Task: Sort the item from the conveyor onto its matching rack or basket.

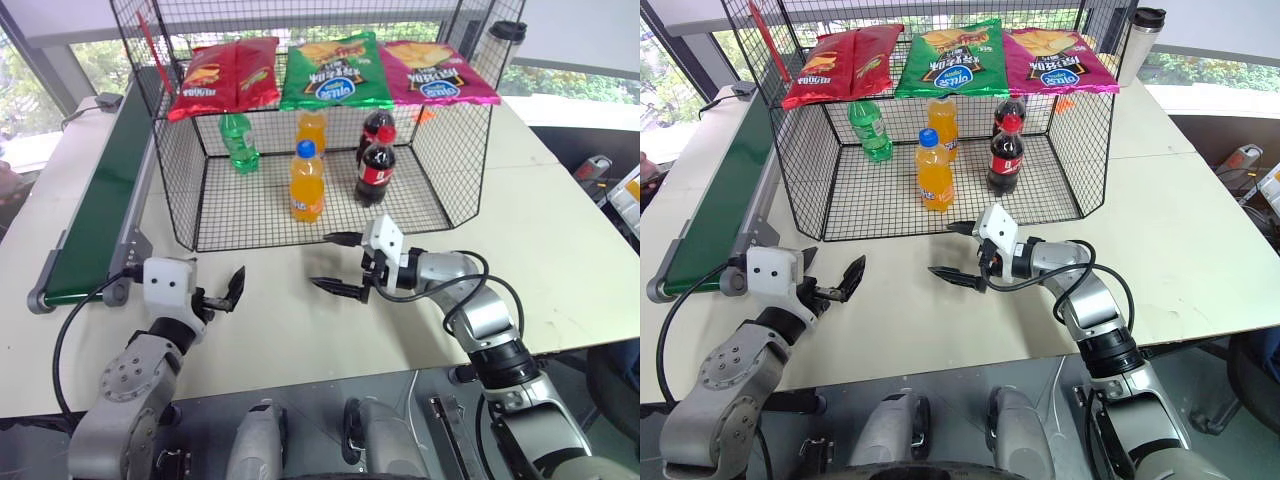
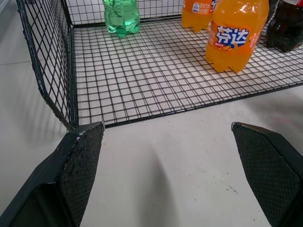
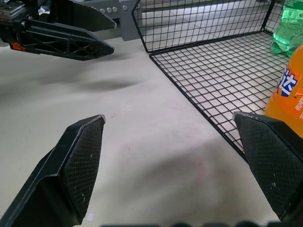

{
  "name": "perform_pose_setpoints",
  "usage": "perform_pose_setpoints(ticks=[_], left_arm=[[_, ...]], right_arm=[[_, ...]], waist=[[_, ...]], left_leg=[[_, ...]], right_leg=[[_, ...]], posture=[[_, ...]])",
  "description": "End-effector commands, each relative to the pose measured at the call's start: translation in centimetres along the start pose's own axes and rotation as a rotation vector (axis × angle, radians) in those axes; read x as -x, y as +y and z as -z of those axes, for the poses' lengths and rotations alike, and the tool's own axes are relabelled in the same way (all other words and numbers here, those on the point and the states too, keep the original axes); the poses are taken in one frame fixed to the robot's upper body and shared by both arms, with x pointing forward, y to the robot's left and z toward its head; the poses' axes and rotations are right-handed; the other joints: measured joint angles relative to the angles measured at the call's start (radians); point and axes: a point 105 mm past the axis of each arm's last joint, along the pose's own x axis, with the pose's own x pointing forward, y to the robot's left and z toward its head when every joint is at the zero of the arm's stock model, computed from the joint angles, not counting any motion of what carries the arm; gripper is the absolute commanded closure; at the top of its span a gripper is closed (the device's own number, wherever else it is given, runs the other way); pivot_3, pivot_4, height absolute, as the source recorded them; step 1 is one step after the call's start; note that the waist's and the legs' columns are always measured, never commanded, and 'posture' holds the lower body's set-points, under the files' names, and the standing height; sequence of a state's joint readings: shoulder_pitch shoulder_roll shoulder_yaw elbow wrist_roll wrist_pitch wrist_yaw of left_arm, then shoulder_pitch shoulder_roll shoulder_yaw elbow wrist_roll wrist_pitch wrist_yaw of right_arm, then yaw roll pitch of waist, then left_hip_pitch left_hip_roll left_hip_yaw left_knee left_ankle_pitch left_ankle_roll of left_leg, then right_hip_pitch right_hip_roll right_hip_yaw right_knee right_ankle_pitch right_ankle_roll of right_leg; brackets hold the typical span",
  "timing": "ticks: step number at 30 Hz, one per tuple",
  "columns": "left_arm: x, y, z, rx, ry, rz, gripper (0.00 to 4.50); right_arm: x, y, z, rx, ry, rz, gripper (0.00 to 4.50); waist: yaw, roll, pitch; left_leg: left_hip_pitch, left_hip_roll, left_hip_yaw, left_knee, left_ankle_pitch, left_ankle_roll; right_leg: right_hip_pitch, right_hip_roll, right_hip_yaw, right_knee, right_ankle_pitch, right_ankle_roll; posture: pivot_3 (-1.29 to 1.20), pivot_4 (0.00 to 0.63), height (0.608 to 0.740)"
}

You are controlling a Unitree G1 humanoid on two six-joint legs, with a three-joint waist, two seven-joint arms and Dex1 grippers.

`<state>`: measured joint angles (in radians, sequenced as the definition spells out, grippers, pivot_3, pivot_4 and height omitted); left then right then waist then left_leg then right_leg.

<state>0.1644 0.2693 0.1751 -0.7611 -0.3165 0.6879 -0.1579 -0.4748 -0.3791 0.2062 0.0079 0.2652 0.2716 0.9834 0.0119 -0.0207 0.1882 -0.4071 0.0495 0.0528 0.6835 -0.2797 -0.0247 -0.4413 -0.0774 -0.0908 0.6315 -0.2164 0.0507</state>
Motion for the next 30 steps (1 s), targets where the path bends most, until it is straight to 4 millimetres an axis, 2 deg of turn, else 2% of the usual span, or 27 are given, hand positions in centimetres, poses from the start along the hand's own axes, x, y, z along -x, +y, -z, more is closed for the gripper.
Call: perform_pose_setpoints(ticks=[1,5,9,15,19,30], left_arm=[[1.0,1.6,-2.5,-0.019,-0.101,-0.093,0.04],[2.5,5.0,-3.0,-0.025,-0.132,-0.256,0.04],[4.1,7.9,-3.2,-0.017,-0.144,-0.381,0.04],[5.6,11.2,-3.4,0.011,-0.156,-0.493,0.04],[6.0,12.1,-3.5,0.011,-0.158,-0.516,0.04],[5.9,12.3,-3.2,0.045,-0.151,-0.514,0.04]], right_arm=[[0.4,0.7,-2.3,0.038,-0.070,-0.059,0.00],[0.4,1.7,-3.0,0.020,-0.110,-0.126,0.00],[0.1,1.9,-4.1,0.002,-0.161,-0.142,0.00],[-0.8,1.8,-4.8,0.008,-0.199,-0.132,0.00],[-1.0,1.6,-5.1,0.015,-0.220,-0.110,0.00],[-0.7,1.6,-4.8,0.020,-0.213,-0.098,0.00]], waist=[[0.000,0.000,0.000],[-0.002,0.000,0.000],[-0.001,0.000,0.000],[0.000,0.000,0.000],[-0.001,0.000,0.000],[-0.001,0.000,0.000]], left_leg=[[0.000,0.000,0.000,0.000,0.000,0.000],[0.000,0.000,0.000,0.000,0.000,0.000],[0.000,0.000,0.000,0.000,0.000,0.000],[0.000,0.000,0.000,0.000,0.000,0.000],[0.000,0.000,0.000,0.000,0.000,0.000],[0.000,0.000,0.000,0.000,0.000,0.000]], right_leg=[[0.000,0.000,0.000,0.000,0.000,0.000],[0.000,0.000,0.000,0.000,0.000,0.000],[0.000,0.000,0.000,0.000,0.000,0.000],[0.000,0.000,0.000,0.000,0.000,-0.001],[0.000,0.000,0.000,0.000,0.000,0.000],[0.000,0.000,0.000,0.000,0.000,-0.001]], posture=[[0.00,0.150,0.740],[0.00,0.150,0.740],[0.00,0.150,0.740],[0.00,0.150,0.740],[0.00,0.150,0.740],[0.00,0.150,0.740]])
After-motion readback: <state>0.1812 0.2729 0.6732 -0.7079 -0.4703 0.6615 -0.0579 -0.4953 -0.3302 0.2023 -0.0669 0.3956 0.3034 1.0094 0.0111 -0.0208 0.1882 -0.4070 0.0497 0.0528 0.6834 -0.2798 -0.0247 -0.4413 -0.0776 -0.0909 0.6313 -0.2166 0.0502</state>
